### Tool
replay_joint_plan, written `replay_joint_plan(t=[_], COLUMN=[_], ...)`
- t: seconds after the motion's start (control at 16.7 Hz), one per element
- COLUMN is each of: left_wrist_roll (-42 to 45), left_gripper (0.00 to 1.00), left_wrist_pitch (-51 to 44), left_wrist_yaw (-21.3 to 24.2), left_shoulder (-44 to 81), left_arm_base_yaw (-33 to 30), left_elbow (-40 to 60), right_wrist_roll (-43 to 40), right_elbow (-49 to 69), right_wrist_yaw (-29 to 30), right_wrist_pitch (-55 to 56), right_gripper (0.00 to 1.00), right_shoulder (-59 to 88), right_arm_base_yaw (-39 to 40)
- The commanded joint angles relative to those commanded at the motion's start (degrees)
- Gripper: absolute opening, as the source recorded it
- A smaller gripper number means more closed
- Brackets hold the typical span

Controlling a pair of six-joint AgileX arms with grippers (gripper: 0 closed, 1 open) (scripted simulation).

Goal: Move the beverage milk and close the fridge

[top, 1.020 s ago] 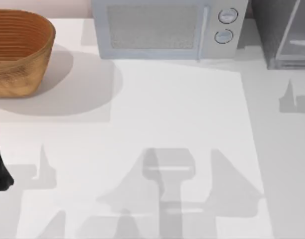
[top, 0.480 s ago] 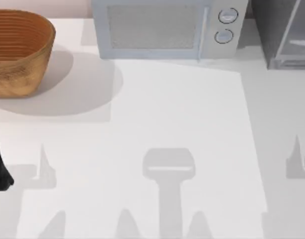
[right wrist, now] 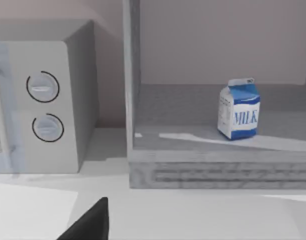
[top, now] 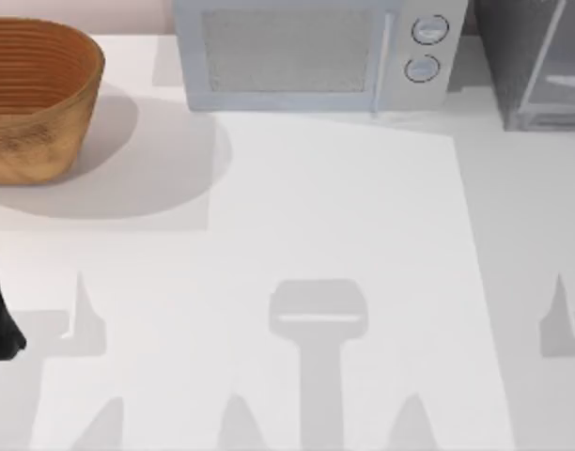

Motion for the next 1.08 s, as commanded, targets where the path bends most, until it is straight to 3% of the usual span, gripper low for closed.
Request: replay_joint_plan(t=[0.24, 0.42, 1.08], left_wrist_roll=[0.0, 0.0, 0.0], left_gripper=[1.00, 1.00, 1.00], left_wrist_pitch=[0.0, 0.0, 0.0], left_wrist_yaw=[0.0, 0.0, 0.0], left_shoulder=[0.0, 0.0, 0.0], left_arm_base_yaw=[0.0, 0.0, 0.0], left_elbow=[0.0, 0.0, 0.0], right_wrist_roll=[0.1, 0.1, -0.8], right_elbow=[1.3, 5.3, 28.6], right_wrist_yaw=[-0.1, -0.3, 0.4], right_wrist_pitch=[-1.8, -9.1, -62.0], right_gripper=[1.00, 1.00, 1.00], right_shoulder=[-1.3, -6.1, -34.5], right_arm_base_yaw=[-0.1, 0.1, -0.1])
